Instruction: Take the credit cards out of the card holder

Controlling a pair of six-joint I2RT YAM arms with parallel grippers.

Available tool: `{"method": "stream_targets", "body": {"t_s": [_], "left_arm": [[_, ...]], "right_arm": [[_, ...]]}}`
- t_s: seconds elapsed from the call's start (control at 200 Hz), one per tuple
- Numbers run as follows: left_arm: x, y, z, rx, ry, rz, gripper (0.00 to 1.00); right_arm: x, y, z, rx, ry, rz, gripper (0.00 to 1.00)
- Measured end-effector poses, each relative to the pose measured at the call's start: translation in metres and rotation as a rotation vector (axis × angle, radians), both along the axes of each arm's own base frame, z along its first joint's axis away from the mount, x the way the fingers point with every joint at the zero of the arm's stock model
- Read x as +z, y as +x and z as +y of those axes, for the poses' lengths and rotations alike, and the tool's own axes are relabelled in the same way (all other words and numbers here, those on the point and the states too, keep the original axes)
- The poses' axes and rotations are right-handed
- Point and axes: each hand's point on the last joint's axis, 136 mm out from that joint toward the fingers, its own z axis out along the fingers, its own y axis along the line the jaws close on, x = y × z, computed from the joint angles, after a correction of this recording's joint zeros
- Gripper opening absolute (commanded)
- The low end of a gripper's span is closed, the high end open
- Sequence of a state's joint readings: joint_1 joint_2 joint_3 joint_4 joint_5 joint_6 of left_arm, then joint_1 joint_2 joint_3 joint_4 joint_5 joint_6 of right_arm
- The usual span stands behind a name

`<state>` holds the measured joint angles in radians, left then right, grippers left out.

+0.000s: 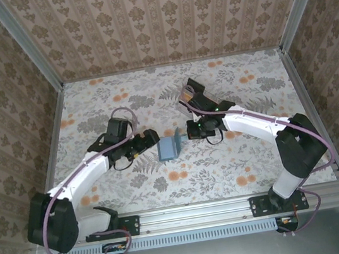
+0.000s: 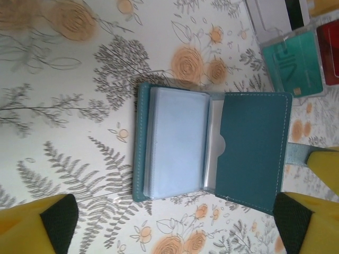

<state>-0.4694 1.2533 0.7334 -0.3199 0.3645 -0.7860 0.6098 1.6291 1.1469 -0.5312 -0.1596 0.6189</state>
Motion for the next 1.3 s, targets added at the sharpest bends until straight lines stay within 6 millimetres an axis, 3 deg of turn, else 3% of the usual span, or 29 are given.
{"method": "stream_targets", "body": {"t_s": [0.23, 0.62, 0.91, 1.3], "left_arm": [[-0.019, 0.005, -0.019, -0.052, -0.042, 0.089, 0.74], [-0.021, 0.029, -0.049, -0.181, -0.064, 0.124, 0.67], [-0.045, 0.016, -0.065, -0.235, -0.026, 0.191, 0.63], [-0.057, 0.015, -0.065, -0.226, 0.046, 0.210, 0.61]], "right_arm": [[-0.007, 0.000, -0.013, -0.022, -0.055, 0.006, 0.05], [-0.029, -0.004, -0.032, -0.053, -0.142, 0.028, 0.05], [-0.043, -0.004, -0.035, -0.050, -0.176, 0.052, 0.05], [-0.057, -0.005, -0.037, -0.050, -0.203, 0.079, 0.06]]}}
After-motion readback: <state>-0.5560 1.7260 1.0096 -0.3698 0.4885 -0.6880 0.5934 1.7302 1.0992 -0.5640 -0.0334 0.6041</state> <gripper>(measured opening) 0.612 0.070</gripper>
